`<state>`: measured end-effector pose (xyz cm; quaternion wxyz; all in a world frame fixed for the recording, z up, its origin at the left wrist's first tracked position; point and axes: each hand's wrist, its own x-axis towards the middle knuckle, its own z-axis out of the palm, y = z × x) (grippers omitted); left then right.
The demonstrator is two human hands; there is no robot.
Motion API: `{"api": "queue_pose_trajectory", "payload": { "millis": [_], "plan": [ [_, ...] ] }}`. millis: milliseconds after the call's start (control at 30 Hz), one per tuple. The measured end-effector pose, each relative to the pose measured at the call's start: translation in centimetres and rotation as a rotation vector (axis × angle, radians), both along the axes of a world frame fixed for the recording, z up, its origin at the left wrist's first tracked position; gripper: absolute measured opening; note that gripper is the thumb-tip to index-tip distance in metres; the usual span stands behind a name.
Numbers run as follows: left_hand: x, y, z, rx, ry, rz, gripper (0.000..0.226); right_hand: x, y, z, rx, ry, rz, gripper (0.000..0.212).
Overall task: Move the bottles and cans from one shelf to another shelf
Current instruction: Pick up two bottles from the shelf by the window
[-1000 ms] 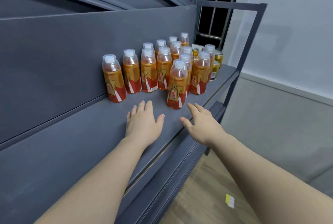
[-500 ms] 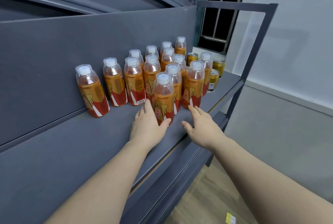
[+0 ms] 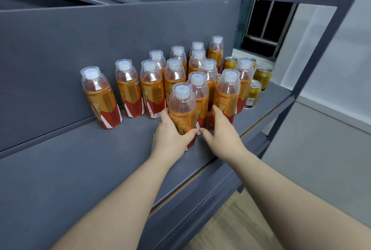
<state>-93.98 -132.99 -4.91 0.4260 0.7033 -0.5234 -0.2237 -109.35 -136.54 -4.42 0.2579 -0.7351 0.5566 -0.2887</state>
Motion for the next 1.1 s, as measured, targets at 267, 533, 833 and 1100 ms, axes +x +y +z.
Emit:
{"api": "queue_pose_trajectory", "payload": {
  "millis": [267,533,833,1100],
  "plan": [
    [1.8,0.1,0.1,-0.002,-0.052,0.061,0.095,1.9,-1.7,-0.2,0.011,-0.136,-0.034,0.092],
    [5.0,0.4,0.0,-0.009,-0.022,0.145,0.090,3.8,-2.7,-0.3,0.019,-0.250,-0.103,0.100],
    [5.2,0.2,-0.9,0.032,0.011,0.108,0.093,5.0,-2.9,-0.3,0.010,-0.324,-0.164,0.078],
    [4.9,0.3,-0.9,0.038,0.023,0.121,0.093,5.0,-3.0,-0.2,0.016,-0.320,-0.174,0.075]
  ]
}}
